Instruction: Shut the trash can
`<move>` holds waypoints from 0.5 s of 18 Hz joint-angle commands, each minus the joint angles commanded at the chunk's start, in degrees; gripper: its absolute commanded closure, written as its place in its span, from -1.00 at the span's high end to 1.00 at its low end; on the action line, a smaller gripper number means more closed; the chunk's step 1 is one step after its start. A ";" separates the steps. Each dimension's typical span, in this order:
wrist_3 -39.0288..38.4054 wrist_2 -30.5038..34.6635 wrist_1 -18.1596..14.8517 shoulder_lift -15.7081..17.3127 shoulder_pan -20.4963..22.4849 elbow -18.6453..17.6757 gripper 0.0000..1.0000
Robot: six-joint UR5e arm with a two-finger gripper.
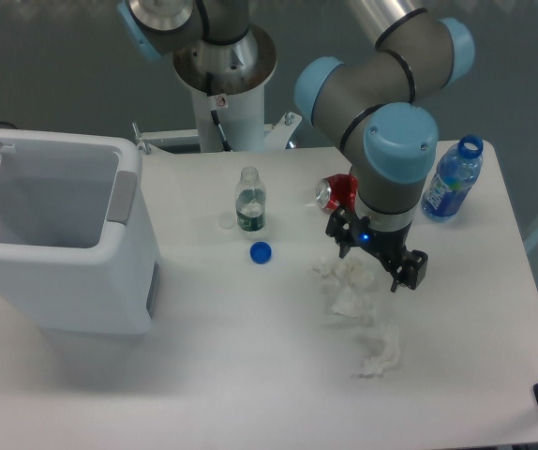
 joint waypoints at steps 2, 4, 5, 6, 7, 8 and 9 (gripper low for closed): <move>-0.09 -0.09 0.00 0.09 0.00 -0.09 1.00; -0.17 -0.17 -0.09 0.17 0.00 -0.09 1.00; -0.09 -0.35 -0.09 0.26 0.00 -0.17 1.00; -0.17 -0.79 0.00 0.26 0.00 -0.44 1.00; -0.09 -0.96 0.00 0.35 0.00 -0.79 1.00; 0.00 -1.49 0.17 0.44 0.09 -1.31 1.00; -0.17 -1.93 0.26 0.70 0.17 -1.93 1.00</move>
